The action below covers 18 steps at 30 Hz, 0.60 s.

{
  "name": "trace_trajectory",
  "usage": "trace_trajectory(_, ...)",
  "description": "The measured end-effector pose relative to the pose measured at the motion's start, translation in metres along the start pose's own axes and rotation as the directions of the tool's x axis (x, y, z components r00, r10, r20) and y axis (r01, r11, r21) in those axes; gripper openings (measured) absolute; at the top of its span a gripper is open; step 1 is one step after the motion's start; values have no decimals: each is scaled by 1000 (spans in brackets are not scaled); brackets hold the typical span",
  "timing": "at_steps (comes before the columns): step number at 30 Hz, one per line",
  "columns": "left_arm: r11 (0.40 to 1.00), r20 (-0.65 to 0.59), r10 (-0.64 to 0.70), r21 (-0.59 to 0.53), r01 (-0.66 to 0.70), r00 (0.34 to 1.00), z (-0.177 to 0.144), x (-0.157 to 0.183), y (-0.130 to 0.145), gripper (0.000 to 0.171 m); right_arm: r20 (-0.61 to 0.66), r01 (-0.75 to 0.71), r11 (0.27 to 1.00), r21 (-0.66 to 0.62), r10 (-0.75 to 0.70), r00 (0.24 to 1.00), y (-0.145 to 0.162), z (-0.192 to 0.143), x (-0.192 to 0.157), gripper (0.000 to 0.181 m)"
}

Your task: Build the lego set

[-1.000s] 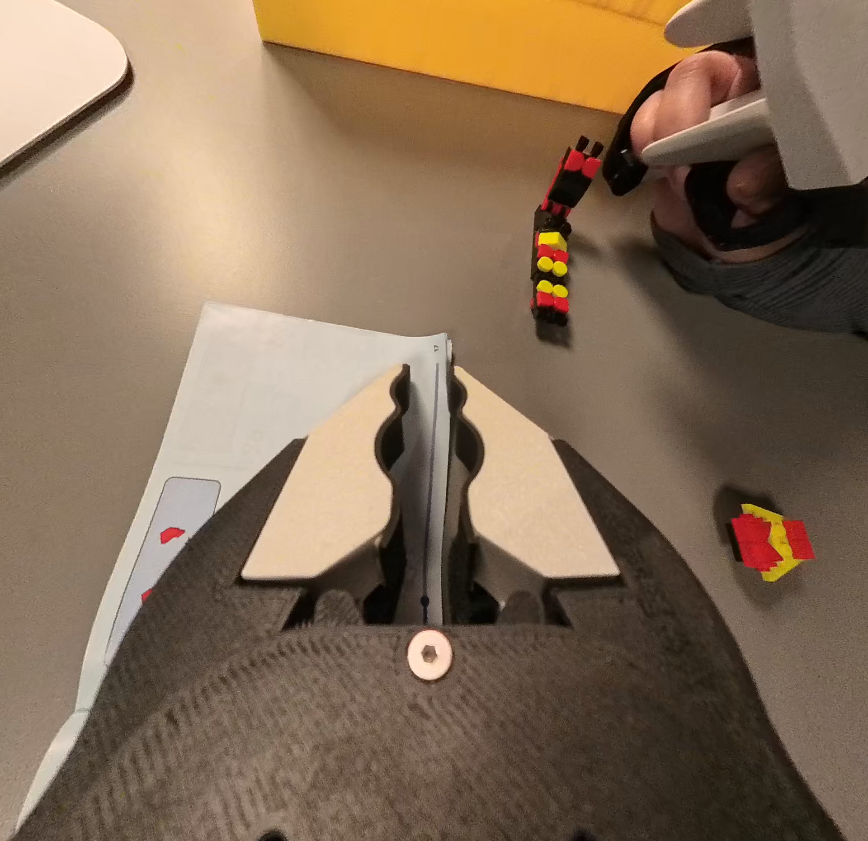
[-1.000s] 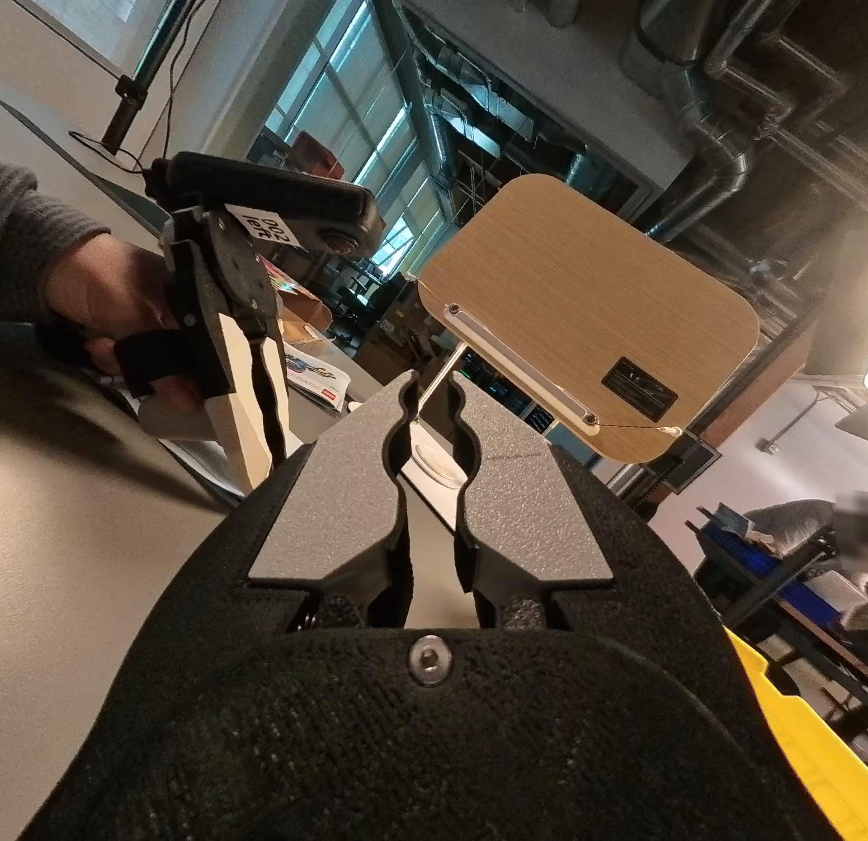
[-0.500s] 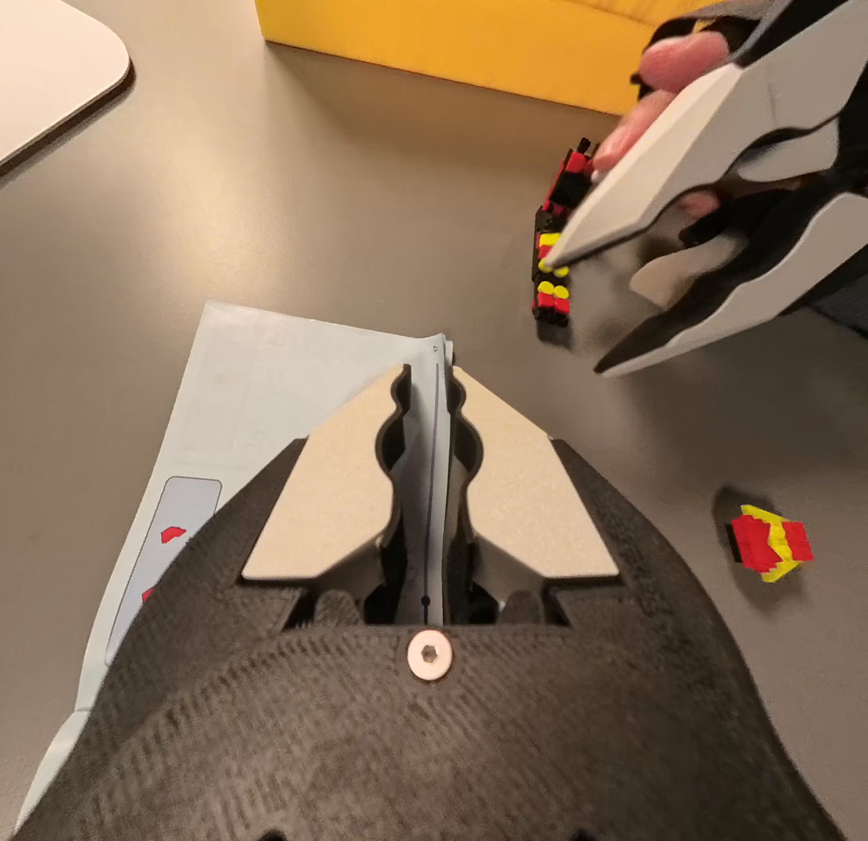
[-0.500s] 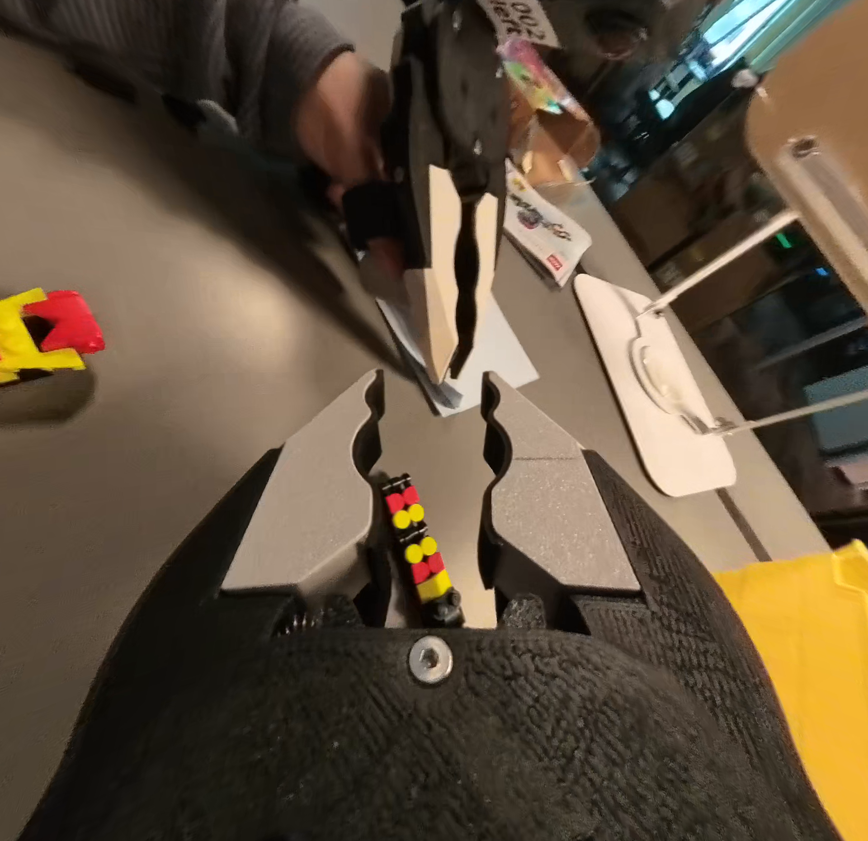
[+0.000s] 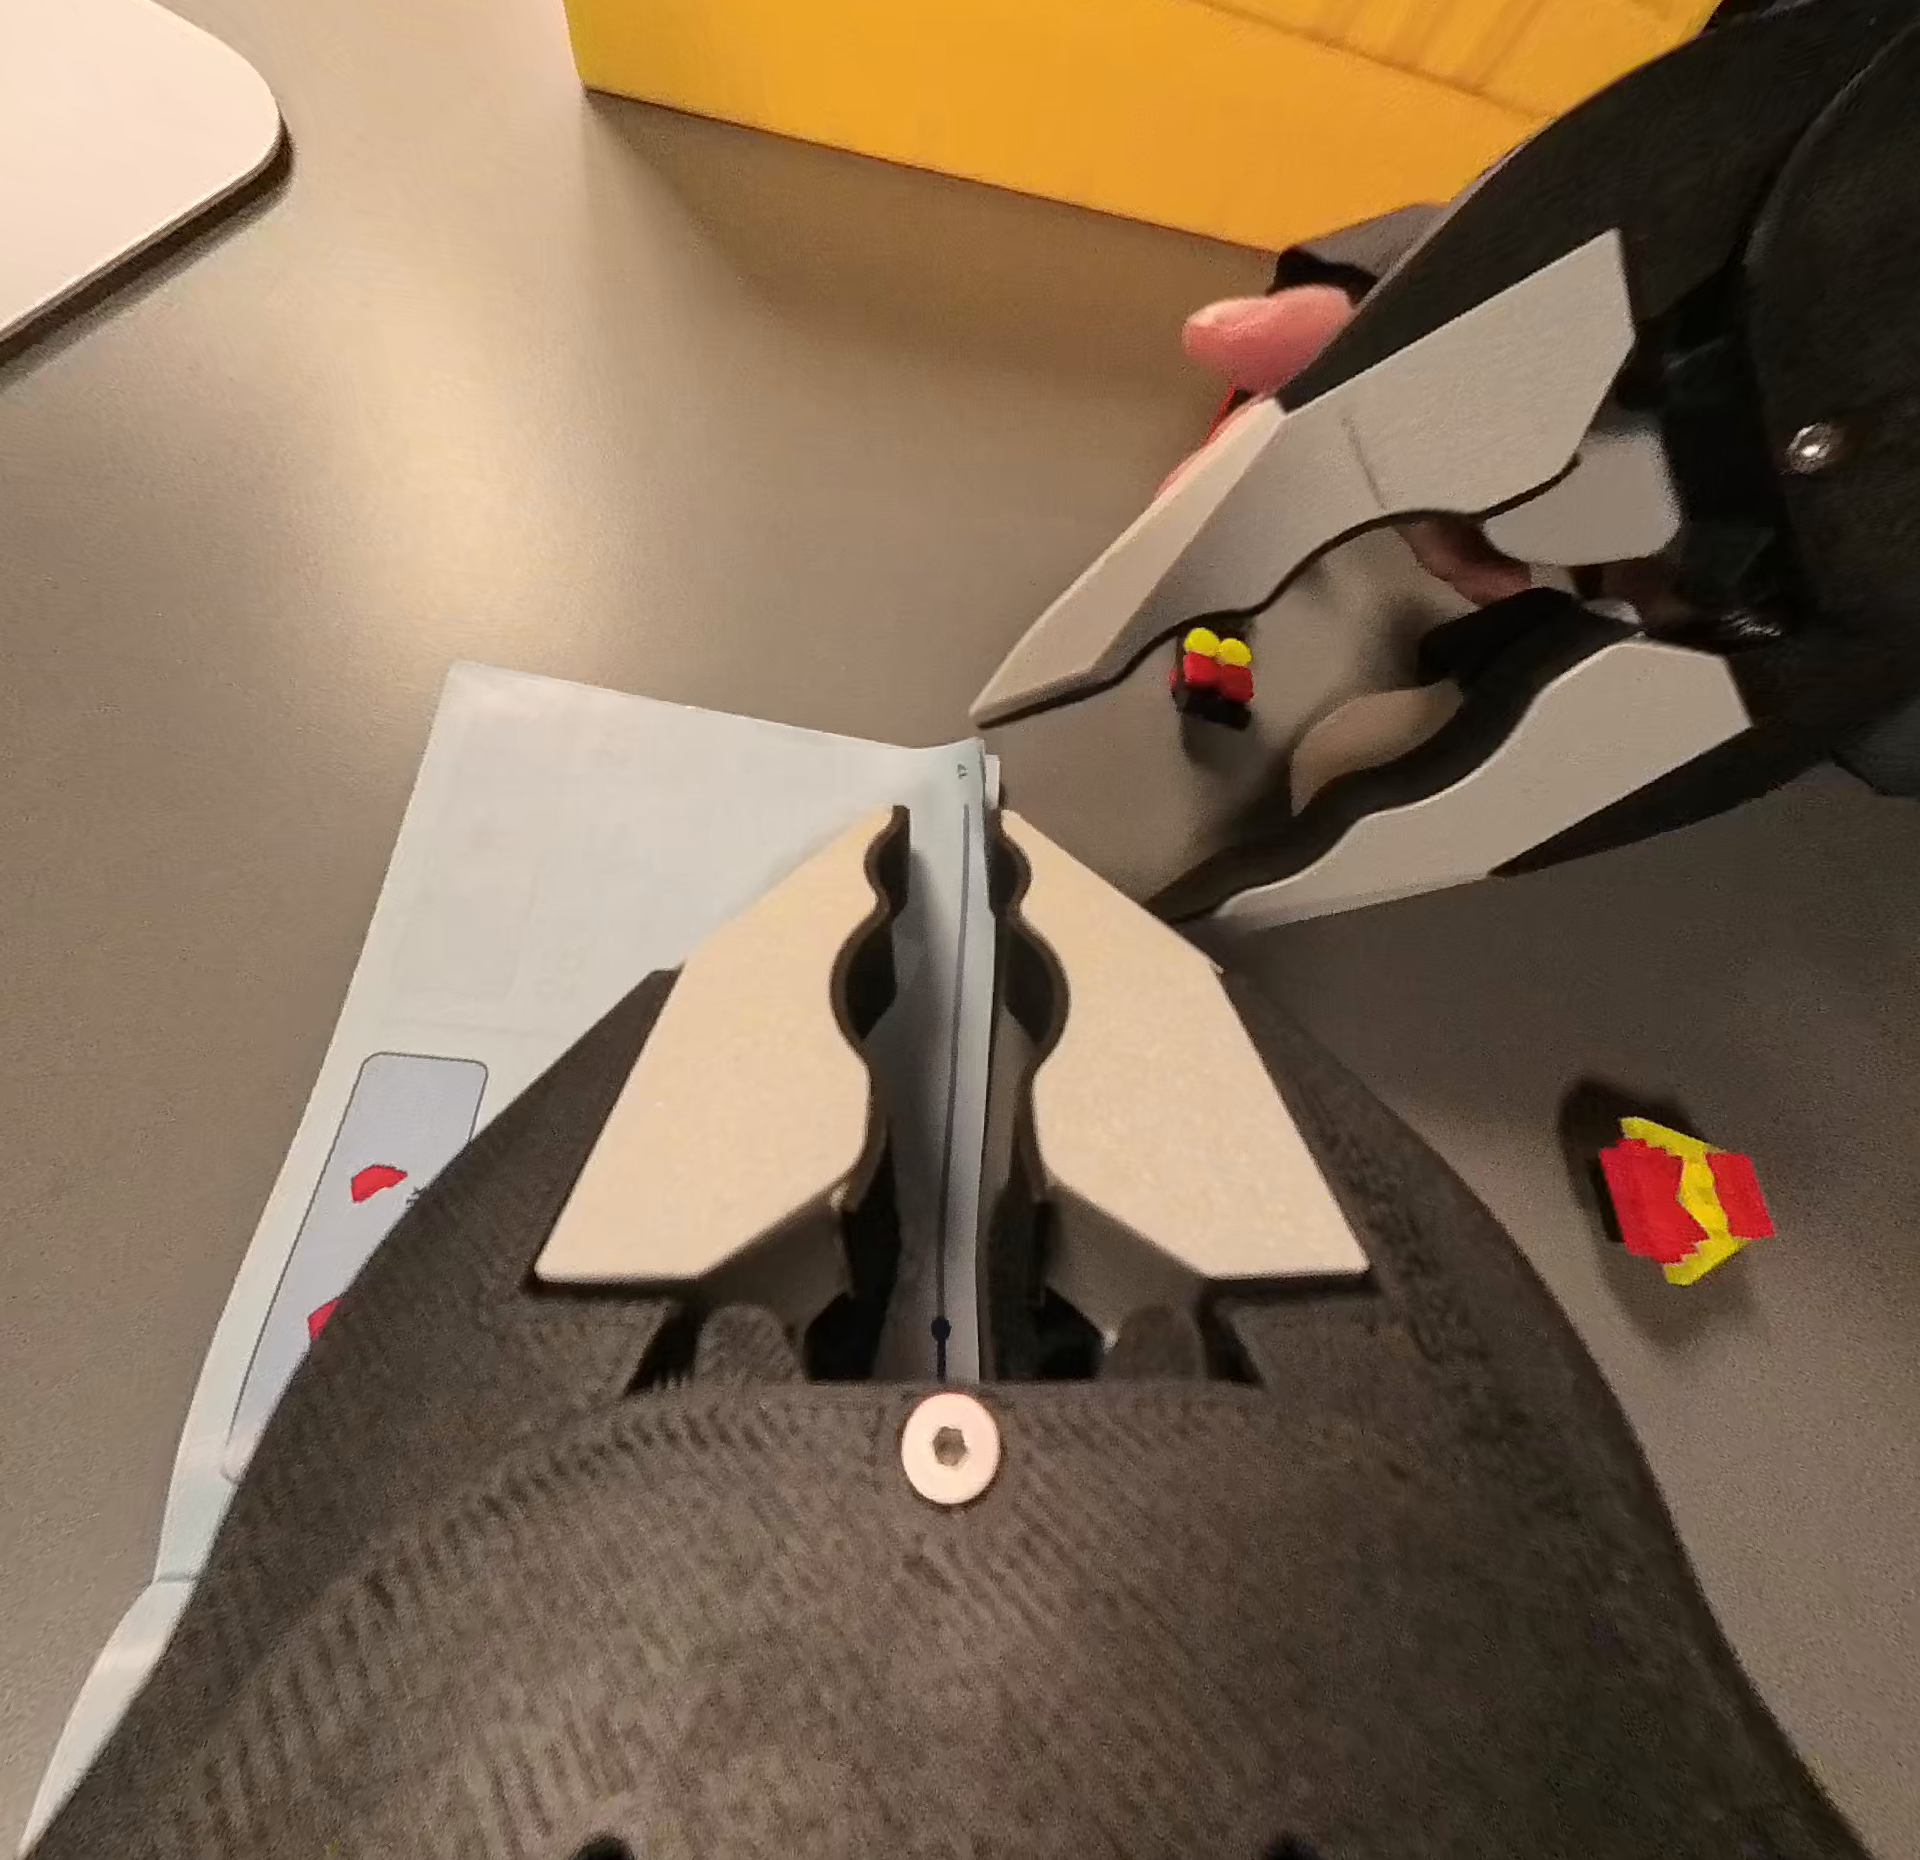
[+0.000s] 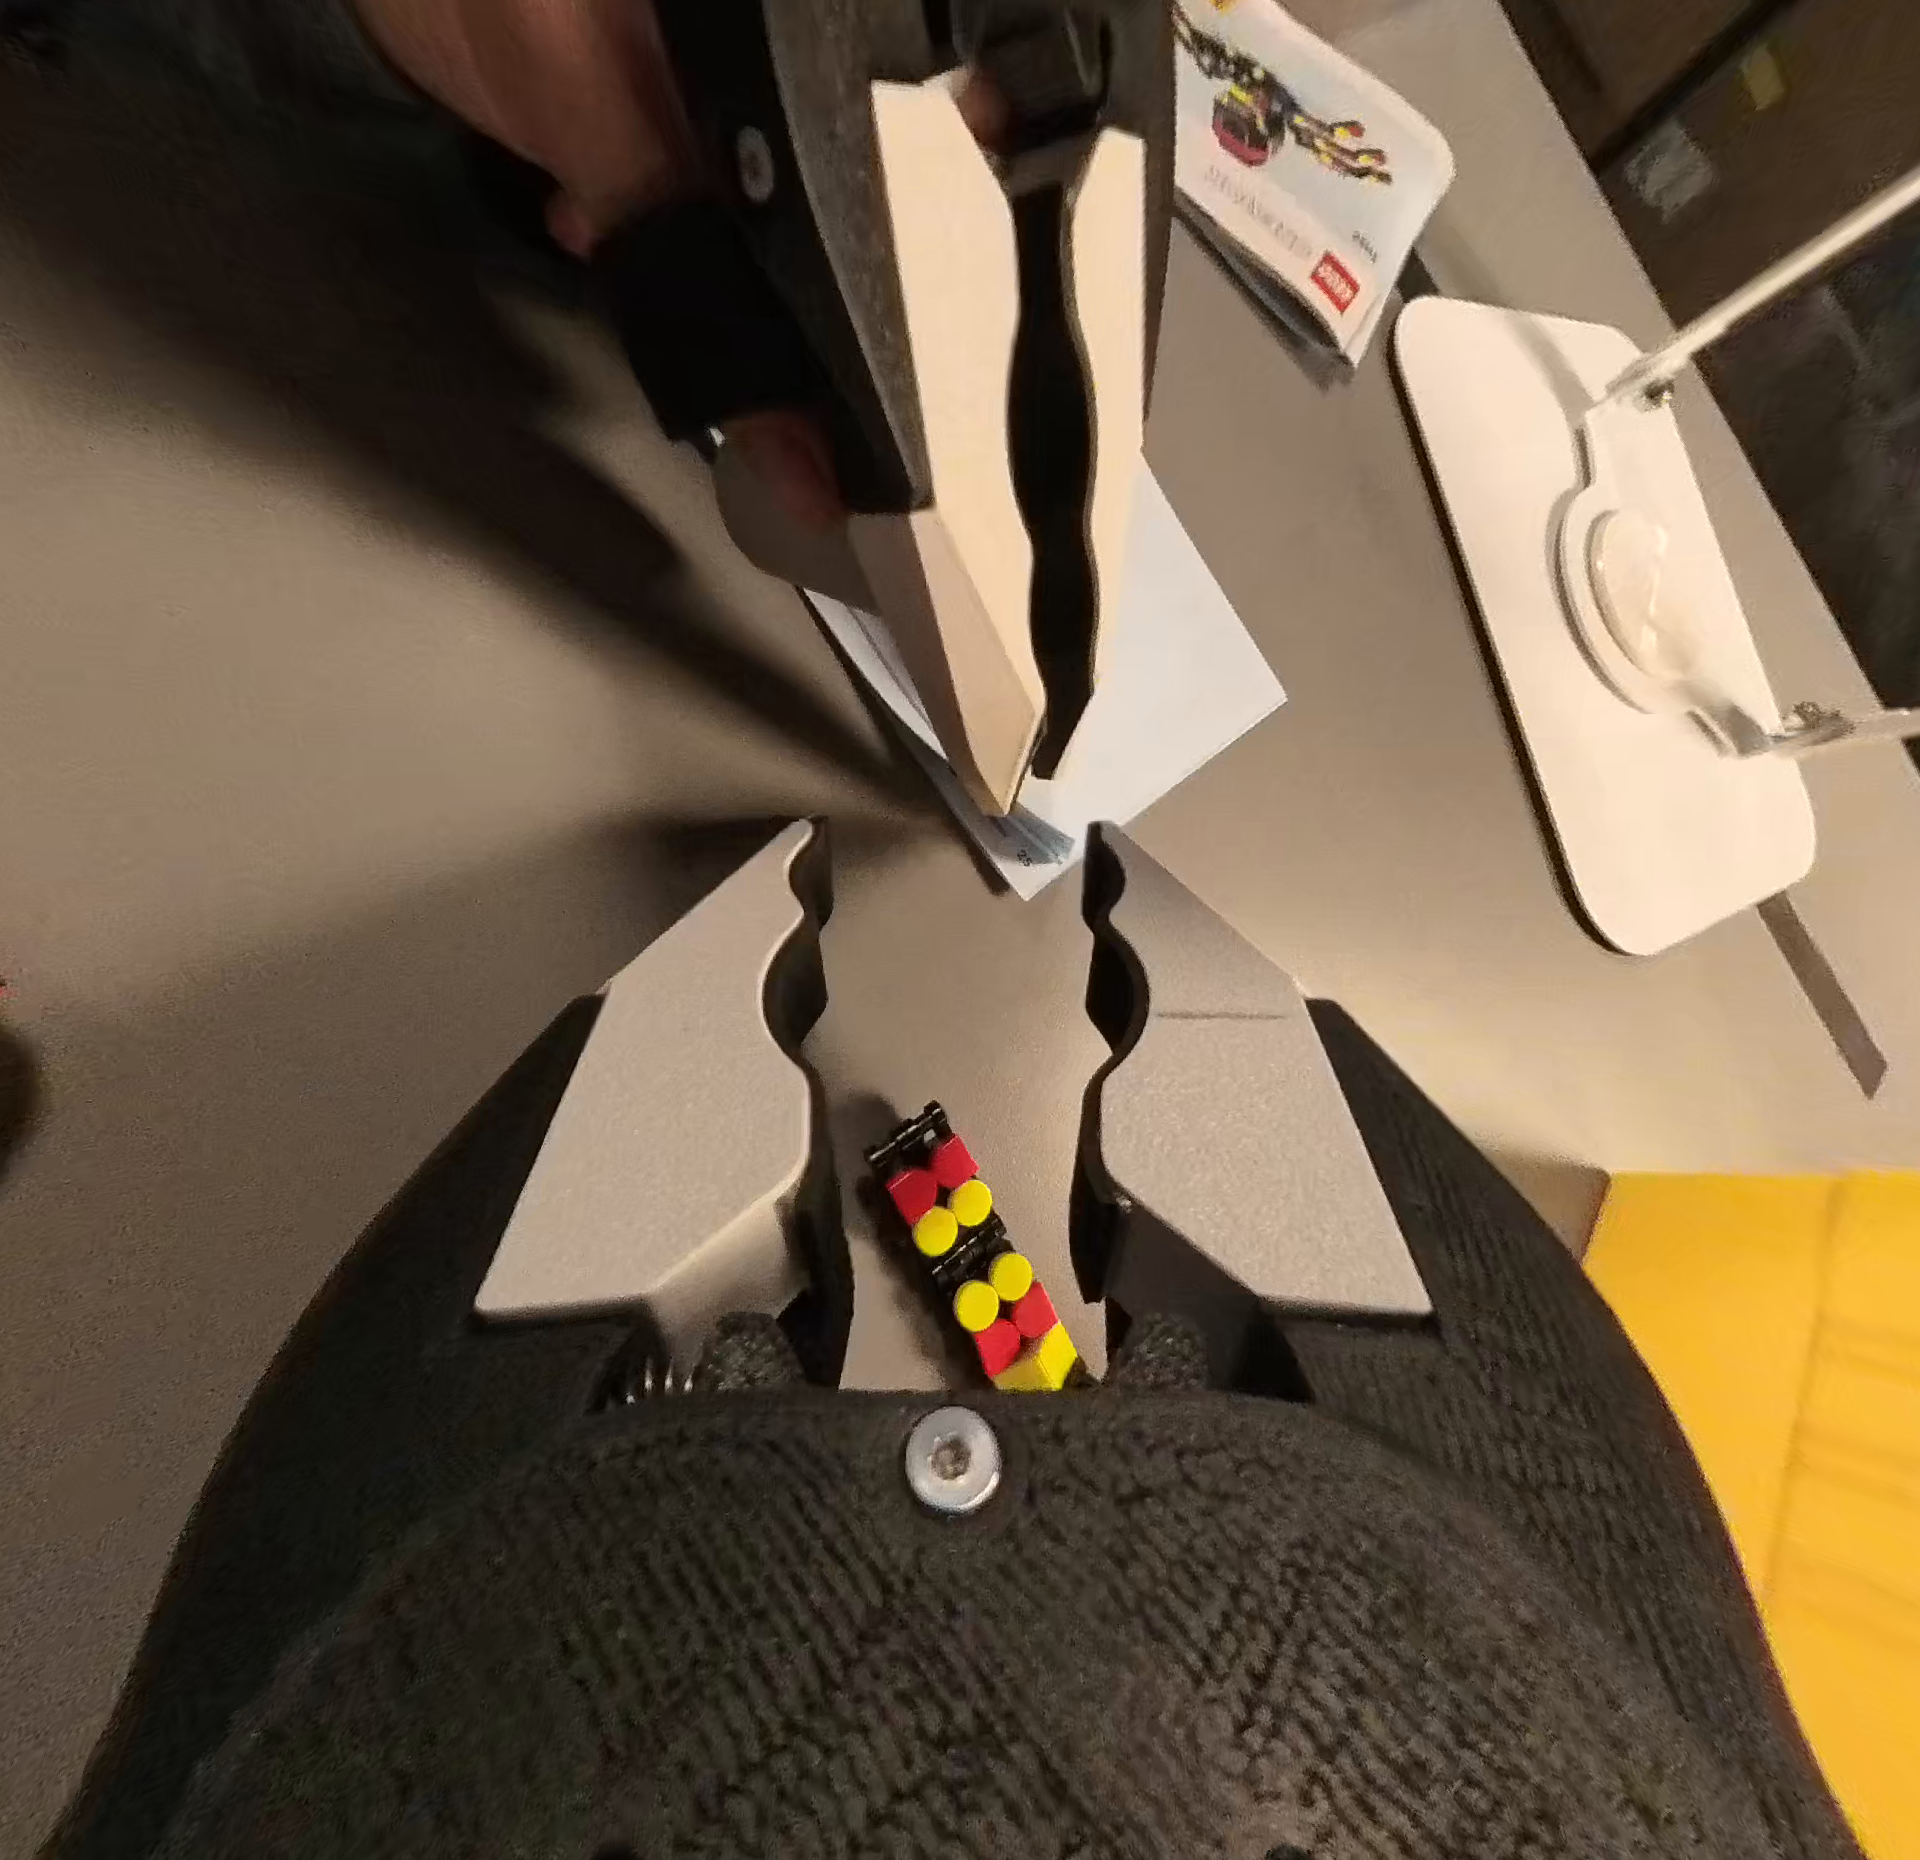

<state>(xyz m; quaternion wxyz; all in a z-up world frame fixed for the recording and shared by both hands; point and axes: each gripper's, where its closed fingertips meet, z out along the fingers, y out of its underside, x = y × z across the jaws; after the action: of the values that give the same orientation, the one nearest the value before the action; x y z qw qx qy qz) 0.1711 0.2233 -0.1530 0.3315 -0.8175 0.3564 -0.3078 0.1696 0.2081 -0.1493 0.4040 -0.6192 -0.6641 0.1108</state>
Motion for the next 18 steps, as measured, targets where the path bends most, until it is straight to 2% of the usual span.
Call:
trace_trajectory(3, 1000, -4, -5, 1, 5, 1000, 0, 0, 0, 14, -33, -23, 999, -26, 22, 999, 3, -1, 6, 46)
trace_trajectory(9, 1000, -7, -9, 2, 9, 1000, 0, 0, 0, 13, 16, -119, 993, -8, 119, 993, 2, -1, 4, 42)
trace_trajectory(18, 1000, -9, -13, 3, 13, 1000, 0, 0, -1, 13, 12, -114, 993, -27, 114, 993, 4, 3, 2, 36)
